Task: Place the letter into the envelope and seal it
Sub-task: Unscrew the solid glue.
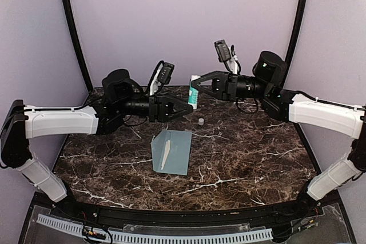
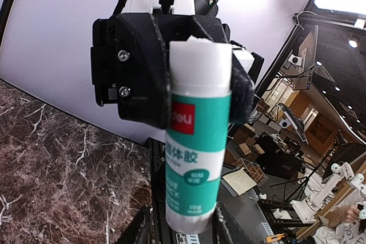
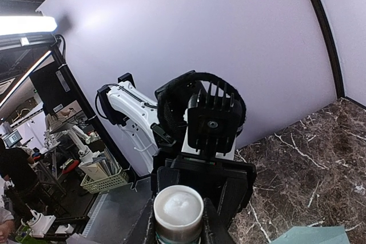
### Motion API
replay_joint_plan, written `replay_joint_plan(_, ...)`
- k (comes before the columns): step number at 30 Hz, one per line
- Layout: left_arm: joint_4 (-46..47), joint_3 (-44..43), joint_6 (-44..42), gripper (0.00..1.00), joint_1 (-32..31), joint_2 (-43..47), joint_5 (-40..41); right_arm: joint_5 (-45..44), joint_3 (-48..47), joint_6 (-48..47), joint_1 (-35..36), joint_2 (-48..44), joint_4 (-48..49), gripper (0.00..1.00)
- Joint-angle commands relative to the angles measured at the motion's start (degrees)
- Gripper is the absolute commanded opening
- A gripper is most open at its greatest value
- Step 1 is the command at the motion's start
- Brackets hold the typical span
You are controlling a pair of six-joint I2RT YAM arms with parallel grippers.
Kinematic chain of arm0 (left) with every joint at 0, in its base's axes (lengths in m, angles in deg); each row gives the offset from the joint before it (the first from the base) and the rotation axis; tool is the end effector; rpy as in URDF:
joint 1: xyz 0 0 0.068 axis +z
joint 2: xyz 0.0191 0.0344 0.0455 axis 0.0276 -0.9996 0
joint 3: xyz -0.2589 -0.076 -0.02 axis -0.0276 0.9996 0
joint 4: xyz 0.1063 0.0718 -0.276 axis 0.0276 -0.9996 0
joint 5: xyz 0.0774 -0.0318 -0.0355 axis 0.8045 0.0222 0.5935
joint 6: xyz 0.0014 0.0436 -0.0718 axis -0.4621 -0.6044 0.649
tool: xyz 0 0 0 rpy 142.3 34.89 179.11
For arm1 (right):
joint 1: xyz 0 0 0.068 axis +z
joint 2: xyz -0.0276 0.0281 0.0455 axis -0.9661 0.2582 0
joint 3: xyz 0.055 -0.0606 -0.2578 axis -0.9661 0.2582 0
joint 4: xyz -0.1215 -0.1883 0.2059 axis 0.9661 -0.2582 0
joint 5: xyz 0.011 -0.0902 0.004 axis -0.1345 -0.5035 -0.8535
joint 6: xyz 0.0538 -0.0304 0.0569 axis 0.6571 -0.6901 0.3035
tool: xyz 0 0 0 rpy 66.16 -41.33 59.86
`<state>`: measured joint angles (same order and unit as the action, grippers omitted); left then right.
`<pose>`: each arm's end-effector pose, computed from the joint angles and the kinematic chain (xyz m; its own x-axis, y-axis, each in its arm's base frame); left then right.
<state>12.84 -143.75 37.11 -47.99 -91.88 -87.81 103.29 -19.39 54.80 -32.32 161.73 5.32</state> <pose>0.2410 -0.3368 0.3127 -0.4471 -0.0423 -0.8935 0.8824 -0.1845 -0.4328 0.2532 0.3093 0.3641 -0.4473 0.1012 -0.8886 -0.8936 -0.0930 0.4392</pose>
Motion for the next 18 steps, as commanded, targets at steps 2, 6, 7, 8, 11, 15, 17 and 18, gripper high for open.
replay_joint_plan(2, 3.35, -1.39, 0.93, 0.37, -0.33, -0.23, -0.98, 0.86, -0.21, 0.53, -0.27, 0.3, 2.94, 0.04)
replay_joint_plan(6, 3.8, -1.42, 1.21, 0.37, -0.27, -0.3, -1.01, 0.75, -0.24, 0.53, -0.34, 0.44, 2.68, 0.04)
replay_joint_plan(7, 3.86, -1.43, 1.19, 0.35, -0.33, -0.34, -1.01, 0.75, -0.24, 0.57, -0.3, 0.47, 2.6, 0.04)
replay_joint_plan(8, 4.07, -1.31, 1.36, 0.34, -0.34, -0.38, -1.05, 0.75, -0.24, 0.63, -0.29, 0.5, 2.6, 0.04)
replay_joint_plan(11, 4.4, -1.12, 1.52, 0.3, -0.27, -0.51, -1.1, 0.55, -0.15, 0.54, -0.27, 0.5, 2.41, 0.04)
replay_joint_plan(15, 4.36, -0.96, 1.46, 0.26, -0.31, -0.48, -0.98, -0.24, -0.29, -0.08, -0.32, 0.5, 1.58, 0.03)
replay_joint_plan(17, 4.35, -0.85, 1.44, 0.23, -0.34, -0.45, -0.75, -1.09, -0.21, -0.62, -0.35, 0.49, 0.94, 0.03)
replay_joint_plan(18, 4.26, -0.72, 1.4, 0.22, -0.32, -0.42, -0.53, -1.73, -0.14, -0.99, -0.29, 0.37, 0.47, 0.03)
